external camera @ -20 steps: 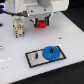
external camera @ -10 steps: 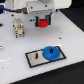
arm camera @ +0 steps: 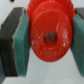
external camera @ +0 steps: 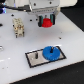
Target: Insert the blue gear onto the right peg, followed by the red gear
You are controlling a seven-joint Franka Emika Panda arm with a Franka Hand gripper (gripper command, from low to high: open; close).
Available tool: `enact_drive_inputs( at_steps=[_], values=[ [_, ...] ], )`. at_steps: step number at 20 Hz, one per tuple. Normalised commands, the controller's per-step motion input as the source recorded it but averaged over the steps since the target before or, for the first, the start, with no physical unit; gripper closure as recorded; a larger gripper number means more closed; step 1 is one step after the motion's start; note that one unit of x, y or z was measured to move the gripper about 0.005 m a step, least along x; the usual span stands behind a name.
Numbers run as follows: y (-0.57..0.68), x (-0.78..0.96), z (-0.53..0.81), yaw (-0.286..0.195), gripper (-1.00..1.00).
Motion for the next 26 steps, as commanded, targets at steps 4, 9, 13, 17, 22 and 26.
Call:
enact_drive_inputs(
  at_steps=[4, 9, 13, 17, 22, 26],
  values=[
    [0.00, 0.81, 0.32, 0.000, 1.00],
    [-0.01, 0.82, 0.27, 0.000, 1.00],
    [-0.02, 0.83, 0.24, 0.000, 1.00],
    [-0.02, 0.77, 0.19, 0.000, 1.00],
    [-0.01, 0.72, 0.17, 0.000, 1.00],
    [-0.09, 0.65, 0.10, 0.000, 1.00]
  ],
)
